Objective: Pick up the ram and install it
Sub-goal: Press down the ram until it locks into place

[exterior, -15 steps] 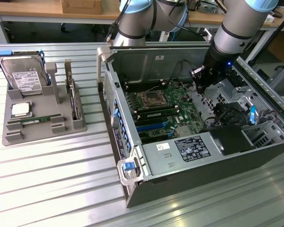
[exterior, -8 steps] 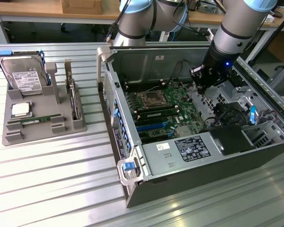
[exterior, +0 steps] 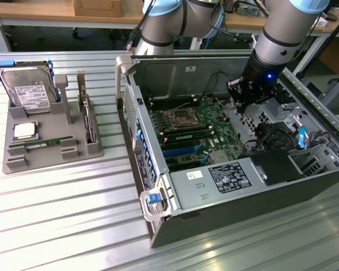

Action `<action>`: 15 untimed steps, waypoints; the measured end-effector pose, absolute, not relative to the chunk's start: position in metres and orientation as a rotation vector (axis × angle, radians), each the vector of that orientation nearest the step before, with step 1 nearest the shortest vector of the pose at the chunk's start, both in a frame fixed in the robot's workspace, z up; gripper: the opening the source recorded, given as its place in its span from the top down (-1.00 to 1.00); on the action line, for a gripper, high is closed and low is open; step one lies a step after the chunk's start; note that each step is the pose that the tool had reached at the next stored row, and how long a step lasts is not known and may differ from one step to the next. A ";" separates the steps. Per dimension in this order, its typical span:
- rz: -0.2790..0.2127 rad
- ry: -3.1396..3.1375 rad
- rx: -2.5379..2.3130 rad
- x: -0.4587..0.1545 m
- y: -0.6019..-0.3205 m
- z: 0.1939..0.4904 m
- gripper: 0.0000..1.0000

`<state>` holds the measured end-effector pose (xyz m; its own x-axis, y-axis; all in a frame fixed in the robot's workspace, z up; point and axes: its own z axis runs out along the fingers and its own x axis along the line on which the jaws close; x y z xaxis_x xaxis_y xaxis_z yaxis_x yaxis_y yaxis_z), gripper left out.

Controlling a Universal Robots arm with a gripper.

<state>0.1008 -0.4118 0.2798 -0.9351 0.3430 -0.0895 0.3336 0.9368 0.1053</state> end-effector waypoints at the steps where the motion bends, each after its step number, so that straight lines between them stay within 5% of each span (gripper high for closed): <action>1: 0.133 2.981 0.550 0.101 -0.412 0.280 0.79; 10: 0.115 2.898 0.862 0.101 -0.412 0.279 0.79; 15: 0.128 2.963 0.628 0.100 -0.412 0.279 0.79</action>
<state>0.1004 -0.4118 0.2788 -0.9083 0.4085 -0.0897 0.3992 0.9108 0.1050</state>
